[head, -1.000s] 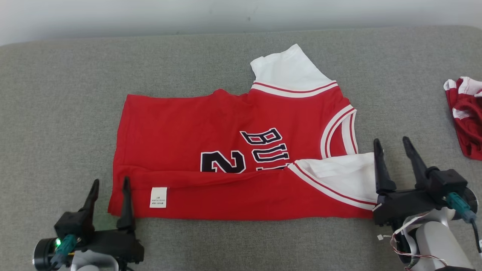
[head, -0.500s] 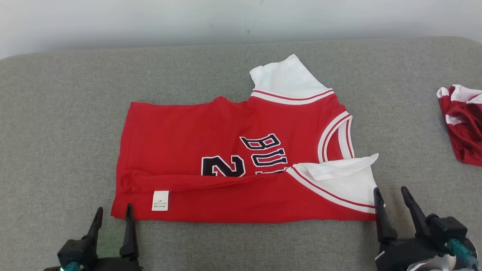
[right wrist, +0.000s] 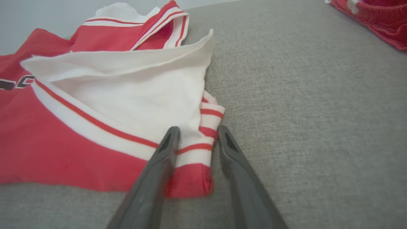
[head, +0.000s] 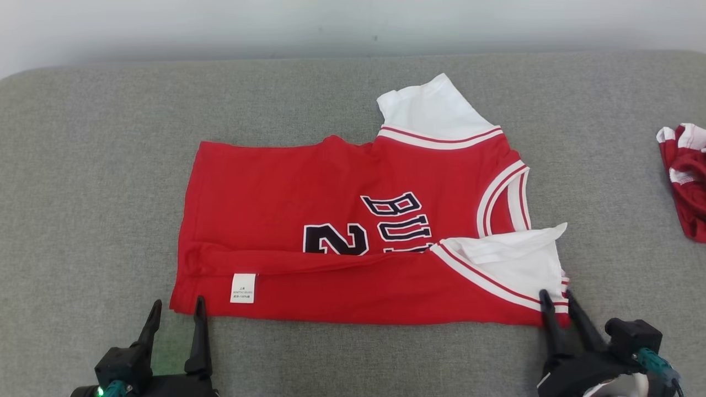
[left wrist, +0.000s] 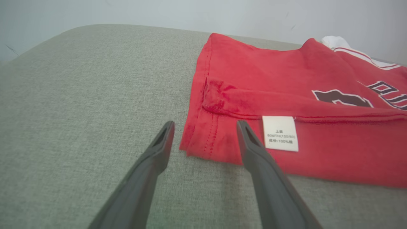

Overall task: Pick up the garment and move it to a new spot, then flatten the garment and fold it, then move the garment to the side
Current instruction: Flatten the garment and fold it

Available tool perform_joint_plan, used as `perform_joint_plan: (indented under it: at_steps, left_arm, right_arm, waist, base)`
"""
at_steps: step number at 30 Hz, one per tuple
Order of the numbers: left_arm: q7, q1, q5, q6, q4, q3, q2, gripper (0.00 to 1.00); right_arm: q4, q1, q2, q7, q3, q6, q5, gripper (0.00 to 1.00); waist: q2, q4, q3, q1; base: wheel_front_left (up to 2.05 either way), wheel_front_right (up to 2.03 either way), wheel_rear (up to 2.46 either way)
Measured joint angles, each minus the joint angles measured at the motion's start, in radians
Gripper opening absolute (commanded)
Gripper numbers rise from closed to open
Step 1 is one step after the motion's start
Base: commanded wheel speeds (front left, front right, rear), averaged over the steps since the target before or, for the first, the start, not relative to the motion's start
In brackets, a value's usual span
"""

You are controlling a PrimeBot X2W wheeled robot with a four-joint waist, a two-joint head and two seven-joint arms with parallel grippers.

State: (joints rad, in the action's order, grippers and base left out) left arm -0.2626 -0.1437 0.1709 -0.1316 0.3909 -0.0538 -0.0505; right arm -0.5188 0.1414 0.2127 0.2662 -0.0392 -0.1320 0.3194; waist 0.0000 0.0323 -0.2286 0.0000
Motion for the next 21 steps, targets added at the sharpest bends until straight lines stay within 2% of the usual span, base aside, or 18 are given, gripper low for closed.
perform_joint_plan:
  at_steps: [1, 15, 21]
  left_arm:
    - [0.000, 0.000, 0.002, 0.000, 0.002, 0.000, 0.000, 1.00]
    - [0.000, -0.014, 0.042, 0.000, 0.042, 0.015, 0.000, 1.00]
    - [0.000, -0.038, 0.046, 0.009, 0.073, -0.018, -0.001, 1.00]
  right_arm:
    - [-0.003, 0.002, 0.001, 0.000, -0.003, 0.000, 0.002, 0.00]
    - [0.046, 0.005, 0.019, -0.002, -0.004, 0.000, 0.019, 0.00]
    - [0.063, 0.007, 0.020, -0.002, -0.012, 0.000, 0.017, 0.00]
  waist:
    - [0.0000, 0.001, -0.002, 0.0000]
    - [0.0000, -0.011, -0.017, 0.0000]
    - [0.0000, -0.020, -0.031, 0.0000]
  base:
    - [0.00, 0.00, 0.00]
    - [0.00, 0.00, 0.00]
    - [0.00, 0.00, 0.00]
